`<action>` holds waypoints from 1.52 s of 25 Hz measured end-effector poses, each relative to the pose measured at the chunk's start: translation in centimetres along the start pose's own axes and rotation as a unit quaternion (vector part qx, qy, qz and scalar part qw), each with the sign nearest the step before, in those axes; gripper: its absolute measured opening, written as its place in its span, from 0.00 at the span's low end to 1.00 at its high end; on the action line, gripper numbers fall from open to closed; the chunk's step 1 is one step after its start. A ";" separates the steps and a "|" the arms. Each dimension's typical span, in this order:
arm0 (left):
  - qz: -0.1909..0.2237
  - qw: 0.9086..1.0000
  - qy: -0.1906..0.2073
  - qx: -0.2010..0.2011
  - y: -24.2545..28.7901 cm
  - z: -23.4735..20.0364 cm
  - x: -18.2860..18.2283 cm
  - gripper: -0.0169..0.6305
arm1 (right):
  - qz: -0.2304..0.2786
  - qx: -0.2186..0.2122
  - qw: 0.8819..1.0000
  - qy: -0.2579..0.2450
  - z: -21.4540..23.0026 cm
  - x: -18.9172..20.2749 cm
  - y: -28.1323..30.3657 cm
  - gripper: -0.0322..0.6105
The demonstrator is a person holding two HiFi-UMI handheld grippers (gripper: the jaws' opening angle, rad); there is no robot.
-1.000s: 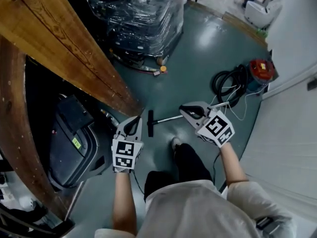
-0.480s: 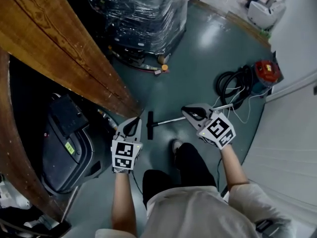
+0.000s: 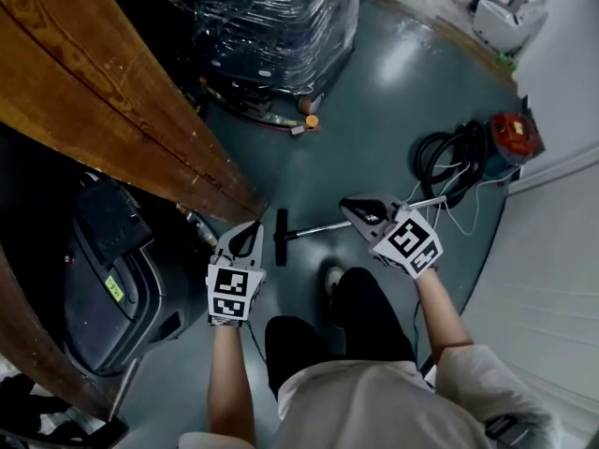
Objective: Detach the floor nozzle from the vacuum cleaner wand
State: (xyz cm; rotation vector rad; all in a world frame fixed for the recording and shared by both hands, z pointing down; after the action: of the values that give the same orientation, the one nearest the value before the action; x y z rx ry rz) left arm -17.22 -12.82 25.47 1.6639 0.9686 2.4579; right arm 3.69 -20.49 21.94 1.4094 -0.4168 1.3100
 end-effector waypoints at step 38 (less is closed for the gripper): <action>0.014 0.999 0.033 -0.017 16.3 4.3 28.2 0.03 | 0.019 -0.014 1.000 -0.015 9.9 27.3 19.2 0.10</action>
State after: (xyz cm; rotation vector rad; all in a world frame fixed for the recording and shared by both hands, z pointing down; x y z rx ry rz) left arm -20.66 -14.22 58.15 1.6058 0.9099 2.5473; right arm 1.35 -24.24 56.51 1.4057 -0.4825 1.3090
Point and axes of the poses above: the fingertips, and each gripper's own axes: y forward along the fingers, z to its right, x out of its underside, the point moved 5 cm from there along -y, backward along the fingers, and after that the axes turned 15 degrees about y, right-handed, at the moved point
